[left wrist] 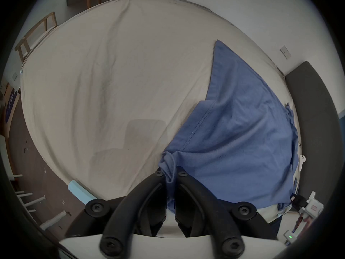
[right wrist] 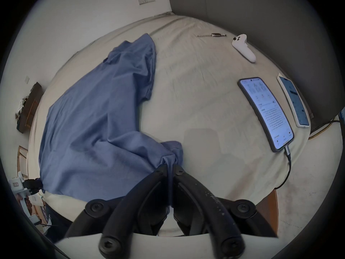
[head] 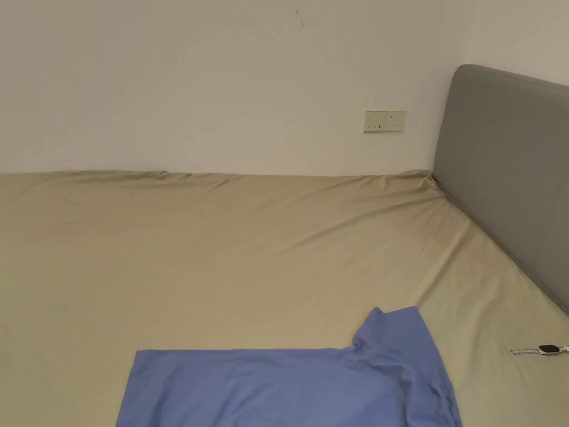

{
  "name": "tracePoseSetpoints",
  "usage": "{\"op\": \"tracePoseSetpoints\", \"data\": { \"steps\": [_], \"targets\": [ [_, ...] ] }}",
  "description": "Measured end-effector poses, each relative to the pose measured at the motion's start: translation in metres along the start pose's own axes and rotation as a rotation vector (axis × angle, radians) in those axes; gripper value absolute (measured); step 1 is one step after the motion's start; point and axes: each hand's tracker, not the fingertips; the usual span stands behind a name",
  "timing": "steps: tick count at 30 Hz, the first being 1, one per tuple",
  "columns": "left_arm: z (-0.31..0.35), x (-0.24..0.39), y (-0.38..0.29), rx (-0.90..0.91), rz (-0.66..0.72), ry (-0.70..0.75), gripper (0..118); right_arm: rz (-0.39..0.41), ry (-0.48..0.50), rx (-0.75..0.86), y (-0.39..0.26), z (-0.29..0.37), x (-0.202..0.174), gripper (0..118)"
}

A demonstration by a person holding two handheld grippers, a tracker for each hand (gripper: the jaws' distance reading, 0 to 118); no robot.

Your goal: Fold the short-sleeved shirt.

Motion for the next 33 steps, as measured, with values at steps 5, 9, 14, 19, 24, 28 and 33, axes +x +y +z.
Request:
{"op": "tracePoseSetpoints", "data": {
  "steps": [5,9,14,19,24,28,33],
  "targets": [
    [0.030,0.014,0.003,0.142,-0.082,0.030,57,-0.006,-0.009,0.102,-0.001,0.022,-0.003,47],
    [0.102,0.040,0.010,0.465,-0.239,-0.026,110,0.069,0.032,0.434,0.008,0.081,-0.008,98],
    [0.172,0.077,0.014,0.859,-0.312,-0.149,109,0.195,-0.001,0.839,0.021,0.146,-0.039,98],
    [0.197,0.110,0.002,1.025,-0.339,-0.262,8,0.204,0.124,0.996,0.025,0.181,-0.074,29],
    [0.184,0.128,0.004,0.997,-0.389,-0.248,0,0.232,0.129,0.986,0.031,0.170,-0.090,1],
    [0.160,0.133,0.035,0.882,-0.380,-0.269,0,0.242,0.121,0.942,0.040,0.152,-0.098,1],
    [0.107,0.152,0.136,0.694,-0.343,-0.270,0,0.233,0.115,0.892,0.059,0.133,-0.099,1]
  ]
}}
